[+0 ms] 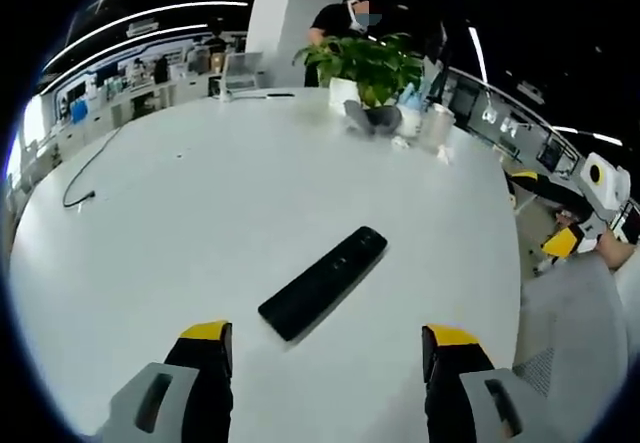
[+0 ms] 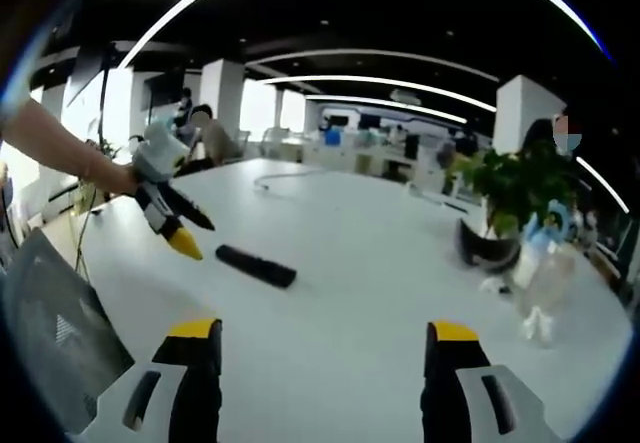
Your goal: Press the specified remote control buttons in sequence, fully releasing each button before pressing the next.
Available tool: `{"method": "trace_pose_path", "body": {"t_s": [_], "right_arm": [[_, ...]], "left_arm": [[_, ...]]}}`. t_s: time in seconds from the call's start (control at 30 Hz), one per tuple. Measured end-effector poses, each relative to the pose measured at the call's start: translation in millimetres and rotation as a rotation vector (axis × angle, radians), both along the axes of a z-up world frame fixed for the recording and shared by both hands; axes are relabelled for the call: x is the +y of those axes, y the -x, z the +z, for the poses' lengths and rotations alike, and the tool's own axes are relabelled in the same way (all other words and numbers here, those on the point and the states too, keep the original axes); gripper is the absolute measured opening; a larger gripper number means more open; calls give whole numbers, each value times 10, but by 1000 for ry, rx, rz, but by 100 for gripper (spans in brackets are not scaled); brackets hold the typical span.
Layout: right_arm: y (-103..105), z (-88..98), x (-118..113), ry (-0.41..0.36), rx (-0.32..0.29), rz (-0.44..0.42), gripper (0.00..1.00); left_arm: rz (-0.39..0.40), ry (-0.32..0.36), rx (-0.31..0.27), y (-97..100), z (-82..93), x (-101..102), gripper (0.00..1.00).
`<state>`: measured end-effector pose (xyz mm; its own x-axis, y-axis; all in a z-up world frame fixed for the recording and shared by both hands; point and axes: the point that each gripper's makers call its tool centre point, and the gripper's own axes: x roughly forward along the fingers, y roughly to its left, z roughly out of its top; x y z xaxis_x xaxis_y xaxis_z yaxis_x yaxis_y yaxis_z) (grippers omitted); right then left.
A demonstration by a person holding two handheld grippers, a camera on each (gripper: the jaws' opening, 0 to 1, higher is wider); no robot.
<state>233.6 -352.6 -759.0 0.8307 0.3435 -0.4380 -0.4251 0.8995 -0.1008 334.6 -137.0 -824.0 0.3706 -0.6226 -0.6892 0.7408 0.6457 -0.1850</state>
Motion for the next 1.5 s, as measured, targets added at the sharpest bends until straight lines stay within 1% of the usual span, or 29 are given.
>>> {"method": "trace_pose_path", "body": {"t_s": [0.13, 0.3, 0.5, 0.7, 0.77, 0.83, 1.0, 1.07, 1.17, 1.3, 1.33, 1.4, 1.5], "right_arm": [[4, -6, 3, 1, 4, 1, 82], [8, -22, 9, 4, 12, 5, 81], [12, -37, 6, 10, 20, 5, 81], [12, -49, 3, 15, 26, 5, 80], [8, -40, -2, 15, 20, 2, 80], [12, -53, -2, 14, 28, 2, 80], [15, -61, -3, 20, 31, 4, 80], [17, -65, -6, 20, 33, 3, 79], [16, -65, -16, 20, 34, -2, 78], [19, -72, -28, 19, 40, -7, 78], [15, -61, -17, 11, 35, -4, 79], [9, -14, 29, -14, 14, 10, 81], [12, -20, 41, -1, 15, 19, 80]], "left_arm": [[-29, -13, -3, -38, 3, -31, 80], [-48, -13, 13, -101, -3, -57, 80], [-69, -39, 35, -173, -80, -46, 78], [-91, -60, 51, -170, -175, -62, 77], [-119, -85, 46, -159, -217, -68, 77], [-133, -95, 44, -163, -236, -74, 76], [-142, -107, 49, -222, -261, -84, 76], [-149, -113, 49, -238, -284, -87, 74], [-180, -141, 49, -228, -323, -93, 72], [-195, -150, 57, -226, -350, -109, 70], [-201, -150, 49, -232, -342, -115, 69], [-208, -158, 53, -221, -340, -116, 68], [-233, -184, 45, -225, -350, -99, 65]]}}
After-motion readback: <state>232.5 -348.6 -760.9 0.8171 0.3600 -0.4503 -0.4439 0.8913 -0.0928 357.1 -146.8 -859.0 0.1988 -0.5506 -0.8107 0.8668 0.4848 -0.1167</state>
